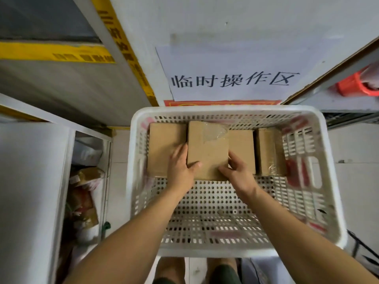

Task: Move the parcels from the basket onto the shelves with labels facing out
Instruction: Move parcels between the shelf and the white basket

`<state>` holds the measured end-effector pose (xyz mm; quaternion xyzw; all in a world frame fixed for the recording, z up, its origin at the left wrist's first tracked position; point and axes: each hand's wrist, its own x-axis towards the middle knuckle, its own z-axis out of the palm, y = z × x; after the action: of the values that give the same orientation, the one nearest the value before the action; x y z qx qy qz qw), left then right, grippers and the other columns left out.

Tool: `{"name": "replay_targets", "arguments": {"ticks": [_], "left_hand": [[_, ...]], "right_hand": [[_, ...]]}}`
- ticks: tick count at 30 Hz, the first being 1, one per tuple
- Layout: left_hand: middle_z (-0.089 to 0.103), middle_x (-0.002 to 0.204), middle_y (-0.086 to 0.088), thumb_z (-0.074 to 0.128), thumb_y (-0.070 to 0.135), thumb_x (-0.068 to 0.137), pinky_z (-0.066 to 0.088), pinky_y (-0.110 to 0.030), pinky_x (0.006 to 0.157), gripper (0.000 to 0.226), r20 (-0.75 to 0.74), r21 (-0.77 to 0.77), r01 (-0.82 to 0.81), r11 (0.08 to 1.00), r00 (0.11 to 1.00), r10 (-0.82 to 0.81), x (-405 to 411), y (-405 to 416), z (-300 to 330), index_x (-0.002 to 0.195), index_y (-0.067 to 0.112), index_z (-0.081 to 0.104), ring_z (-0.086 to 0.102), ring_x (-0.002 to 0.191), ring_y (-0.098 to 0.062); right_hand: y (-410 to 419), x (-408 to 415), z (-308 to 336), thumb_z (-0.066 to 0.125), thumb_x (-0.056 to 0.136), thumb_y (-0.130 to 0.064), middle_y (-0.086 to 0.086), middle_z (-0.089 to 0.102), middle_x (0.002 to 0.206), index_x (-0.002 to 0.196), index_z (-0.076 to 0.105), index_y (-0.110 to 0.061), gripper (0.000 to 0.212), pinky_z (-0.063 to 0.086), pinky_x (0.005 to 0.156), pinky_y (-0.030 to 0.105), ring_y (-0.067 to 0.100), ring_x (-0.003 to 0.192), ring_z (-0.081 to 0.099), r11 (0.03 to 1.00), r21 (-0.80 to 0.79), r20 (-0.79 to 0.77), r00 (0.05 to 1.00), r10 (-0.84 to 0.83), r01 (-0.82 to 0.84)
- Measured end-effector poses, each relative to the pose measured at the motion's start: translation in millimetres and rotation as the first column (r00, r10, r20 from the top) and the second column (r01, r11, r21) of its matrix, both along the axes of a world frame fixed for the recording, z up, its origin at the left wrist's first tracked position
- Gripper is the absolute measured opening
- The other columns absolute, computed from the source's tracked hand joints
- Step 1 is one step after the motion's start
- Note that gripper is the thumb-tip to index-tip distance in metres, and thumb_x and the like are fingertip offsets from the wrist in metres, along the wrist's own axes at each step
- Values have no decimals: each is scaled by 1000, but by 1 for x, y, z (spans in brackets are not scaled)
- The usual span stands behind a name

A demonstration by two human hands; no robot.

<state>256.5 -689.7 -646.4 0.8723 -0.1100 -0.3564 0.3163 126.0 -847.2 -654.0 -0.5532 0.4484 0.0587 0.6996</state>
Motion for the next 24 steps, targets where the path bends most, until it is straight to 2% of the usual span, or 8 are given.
{"name": "replay_targets", "arguments": {"ticks": [3, 6, 10, 13, 16, 18, 20, 24], "left_hand": [[10, 162, 13, 77, 38, 94, 23, -42, 129, 81, 60, 20, -6, 1000, 998, 5, 3, 4, -20, 162, 22, 36, 24, 152, -20], [12, 159, 13, 82, 26, 90, 21, -32, 128, 77, 121, -13, -10, 1000, 993, 12, 3, 4, -34, 158, 24, 45, 25, 150, -16], [12, 159, 15, 82, 25, 90, 17, -24, 123, 77, 143, -10, -14, 1000, 990, 16, 1, 4, -40, 158, 26, 45, 24, 148, -11], [9, 161, 14, 78, 27, 94, 18, -27, 125, 74, 131, 12, 20, 1000, 991, -21, 1, 6, -34, 159, 26, 43, 22, 149, -14], [7, 167, 13, 70, 27, 99, 18, -33, 127, 67, 100, 33, 66, 997, 993, -69, 5, 8, -17, 160, 25, 41, 21, 154, -17], [11, 172, 10, 64, 33, 103, 18, -38, 129, 65, 73, 57, 105, 993, 991, -109, 4, 13, 2, 162, 27, 36, 19, 157, -18], [24, 172, 3, 58, 39, 106, 23, -43, 129, 63, 74, 91, 152, 984, 984, -159, 1, 18, 20, 162, 26, 35, 21, 158, -21], [50, 158, -1, 55, 42, 107, 36, -38, 119, 54, 118, 116, 172, 978, 975, -186, -4, 37, 72, 155, 20, 47, 43, 147, -22]], "right_hand": [[3, 11, -23, 60, 100, 3, -1, 66, 142, 156, 49, -33, 67, 55, 109, 49, 23, 131, 62, 1000, -21, -38, 999, 20, -21], [1, 16, -41, 60, 100, 0, -4, 64, 143, 156, 48, -36, 68, 52, 111, 49, 23, 135, 58, 1000, -29, -55, 998, 0, -1], [2, 15, -44, 61, 102, -2, -6, 62, 147, 158, 46, -36, 67, 49, 115, 47, 18, 136, 56, 998, -67, -74, 997, 3, -8], [7, 17, -35, 61, 103, -4, -11, 59, 147, 159, 42, -36, 67, 47, 117, 43, 15, 137, 55, 990, -136, -123, 992, 6, -23], [12, 19, -19, 63, 104, -13, -5, 48, 160, 164, 31, -37, 72, 47, 117, 45, 21, 143, 51, 971, -211, -225, 972, 60, -109], [15, 18, 2, 63, 105, -17, 0, 46, 162, 165, 29, -35, 71, 53, 111, 45, 25, 141, 54, 949, -251, -272, 955, 122, -193], [19, 16, 21, 62, 105, -20, 3, 51, 159, 164, 33, -33, 66, 57, 106, 47, 25, 134, 59, 923, -285, -288, 941, 177, -260], [28, 16, 73, 61, 107, -25, -1, 48, 161, 161, 39, -32, 59, 43, 120, 39, 18, 147, 47, 838, -375, -218, 916, 337, -397]]}}
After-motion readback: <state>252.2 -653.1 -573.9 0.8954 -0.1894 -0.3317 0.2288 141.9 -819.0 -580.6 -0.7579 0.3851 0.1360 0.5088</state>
